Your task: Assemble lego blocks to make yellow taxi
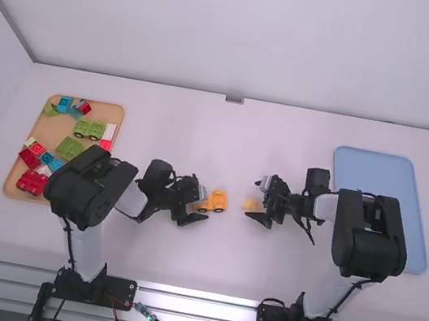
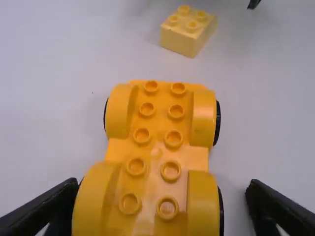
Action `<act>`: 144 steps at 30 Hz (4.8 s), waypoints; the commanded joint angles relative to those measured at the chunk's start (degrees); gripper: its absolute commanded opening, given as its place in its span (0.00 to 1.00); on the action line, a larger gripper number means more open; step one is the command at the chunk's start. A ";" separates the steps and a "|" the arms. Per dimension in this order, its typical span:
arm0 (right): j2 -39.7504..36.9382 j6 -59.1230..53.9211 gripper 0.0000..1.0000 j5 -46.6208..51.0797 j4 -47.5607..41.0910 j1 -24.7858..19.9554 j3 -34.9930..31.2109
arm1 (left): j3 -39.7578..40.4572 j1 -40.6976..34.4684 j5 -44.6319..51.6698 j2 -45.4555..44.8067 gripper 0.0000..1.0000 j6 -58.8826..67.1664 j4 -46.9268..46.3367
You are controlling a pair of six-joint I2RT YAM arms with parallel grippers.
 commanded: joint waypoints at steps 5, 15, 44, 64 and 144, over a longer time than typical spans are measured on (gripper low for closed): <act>0.08 0.35 0.99 -0.48 -0.68 0.22 0.85 | 6.04 0.11 0.36 0.41 0.67 4.11 -11.93; 0.08 2.29 0.99 2.10 -0.46 0.55 0.90 | 10.56 0.48 0.49 0.41 0.53 14.45 -20.24; 0.05 11.28 0.70 17.31 -3.13 6.60 3.63 | 18.89 4.48 4.30 0.41 0.50 25.18 -38.95; 0.08 8.68 0.55 13.46 5.14 5.81 -2.05 | 19.39 4.48 4.82 0.41 0.50 20.57 -37.85; 8.80 0.28 0.63 -3.89 3.08 -0.81 1.97 | 20.42 4.48 4.38 0.41 0.41 22.43 -40.67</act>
